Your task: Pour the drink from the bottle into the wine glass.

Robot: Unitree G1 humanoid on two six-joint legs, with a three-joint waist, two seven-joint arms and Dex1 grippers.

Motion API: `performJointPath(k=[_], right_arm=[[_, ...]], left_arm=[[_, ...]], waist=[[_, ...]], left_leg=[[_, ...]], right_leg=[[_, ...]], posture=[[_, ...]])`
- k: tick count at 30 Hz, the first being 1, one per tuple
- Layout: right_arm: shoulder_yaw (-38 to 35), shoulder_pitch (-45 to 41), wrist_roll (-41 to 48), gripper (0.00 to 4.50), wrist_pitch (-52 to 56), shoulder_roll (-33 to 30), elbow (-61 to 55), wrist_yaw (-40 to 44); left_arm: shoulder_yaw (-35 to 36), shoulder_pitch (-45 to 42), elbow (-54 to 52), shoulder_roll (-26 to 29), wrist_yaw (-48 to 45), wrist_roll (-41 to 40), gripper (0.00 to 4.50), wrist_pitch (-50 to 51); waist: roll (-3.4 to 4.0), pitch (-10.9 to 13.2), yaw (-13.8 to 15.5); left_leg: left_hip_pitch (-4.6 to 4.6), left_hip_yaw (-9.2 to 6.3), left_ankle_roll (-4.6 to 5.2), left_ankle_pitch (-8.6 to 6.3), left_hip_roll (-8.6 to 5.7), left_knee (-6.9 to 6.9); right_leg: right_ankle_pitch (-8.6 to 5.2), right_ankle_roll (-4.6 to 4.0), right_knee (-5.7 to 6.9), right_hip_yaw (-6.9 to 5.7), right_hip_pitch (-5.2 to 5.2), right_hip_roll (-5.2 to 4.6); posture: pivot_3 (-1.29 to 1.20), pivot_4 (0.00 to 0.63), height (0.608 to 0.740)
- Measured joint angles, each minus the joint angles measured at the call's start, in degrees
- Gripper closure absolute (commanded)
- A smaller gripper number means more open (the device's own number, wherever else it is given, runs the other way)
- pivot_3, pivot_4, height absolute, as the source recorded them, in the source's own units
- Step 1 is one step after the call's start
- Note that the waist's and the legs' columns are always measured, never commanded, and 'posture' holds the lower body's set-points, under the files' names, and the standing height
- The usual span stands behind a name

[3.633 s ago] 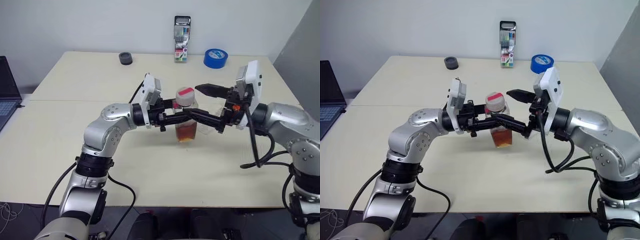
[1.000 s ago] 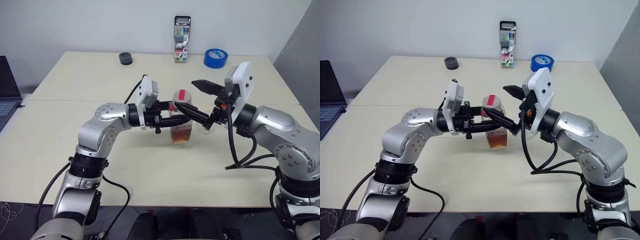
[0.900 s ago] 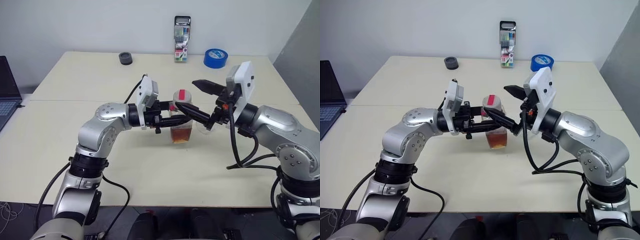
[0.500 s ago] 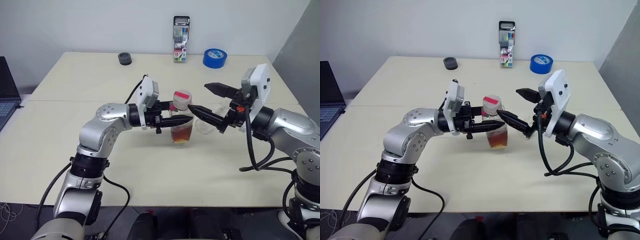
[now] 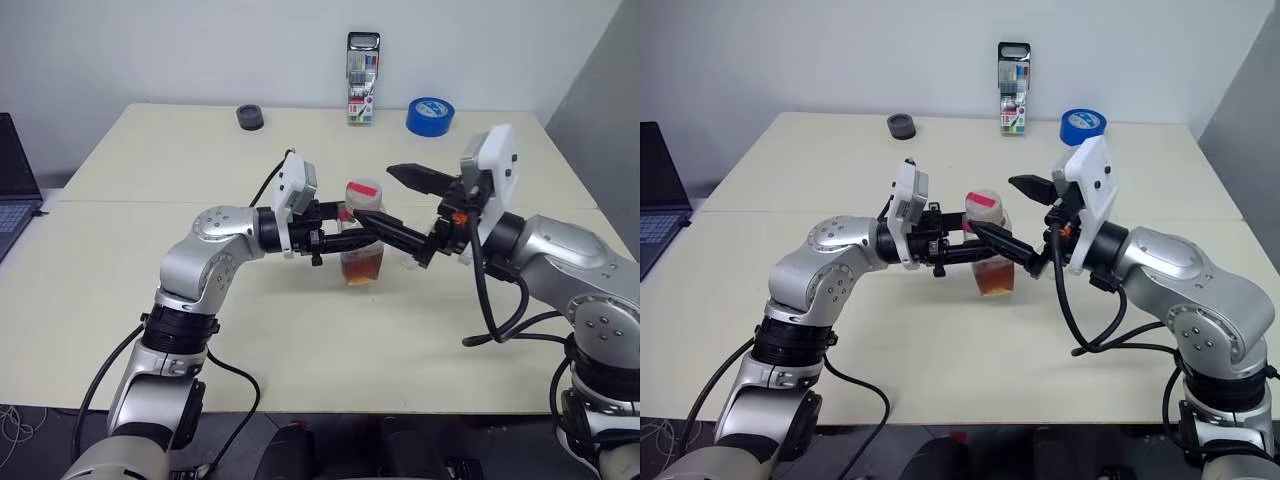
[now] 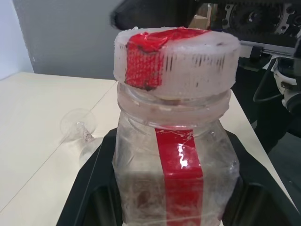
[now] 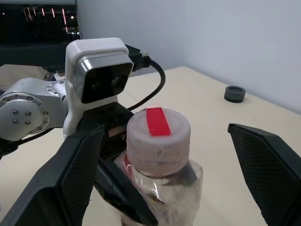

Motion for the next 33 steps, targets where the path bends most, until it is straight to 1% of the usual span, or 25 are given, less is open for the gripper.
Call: performJointPath(k=[7,14,20,24,33], right_arm=[[1.06,-0.29,-2.4,0.02,-1.01,0.87,1.51,0.16],[0.62,0.25,-2.76,0.02,-1.04,-0.96,1.58,1.39],[-1.68,1.36,-1.89,0.02,-0.53,-2.93,0.91,2.24],[-3.53,1.8,-0.45,0.02,0.38,-3.06,0.89,1.88],[-3.65,1.88,3.06,0.02,1.62,-3.11,-0.94,1.47]], left_arm=[[0.0,-0.07,0.0,-0.04,0.01,0.0,2.38,0.0],[0.0,-0.08,0.01,-0.05,0.04,0.01,2.38,0.0],[-0.03,-0.18,0.39,-0.18,0.12,0.03,2.38,0.01],[-0.03,-0.18,0.49,-0.39,0.09,0.03,2.38,0.01],[-0.08,-0.19,0.5,-0.4,-0.17,0.03,2.38,0.01]], waist=[[0.0,0.0,0.01],[0.0,0.0,0.01],[0.0,0.0,0.01],[0.0,0.0,0.01],[0.0,0.0,0.0]], left_leg=[[0.0,0.0,0.0,0.0,0.0,0.0],[0.0,0.0,0.0,0.0,0.0,0.0],[0.0,0.0,0.0,0.0,0.0,-0.01],[0.0,0.0,0.01,0.0,0.0,-0.01],[0.0,0.0,0.01,0.0,0.0,-0.01]], right_leg=[[0.0,0.0,0.0,0.0,0.0,0.0],[0.0,0.0,0.0,0.0,0.0,0.0],[0.0,0.0,0.01,0.0,0.0,0.0],[0.0,0.0,0.01,0.01,0.0,0.0],[0.0,0.0,0.01,0.01,0.0,0.0]], posture=[[0.0,0.15,0.74],[0.0,0.15,0.74],[0.0,0.15,0.74],[0.0,0.15,0.74],[0.0,0.15,0.74]])
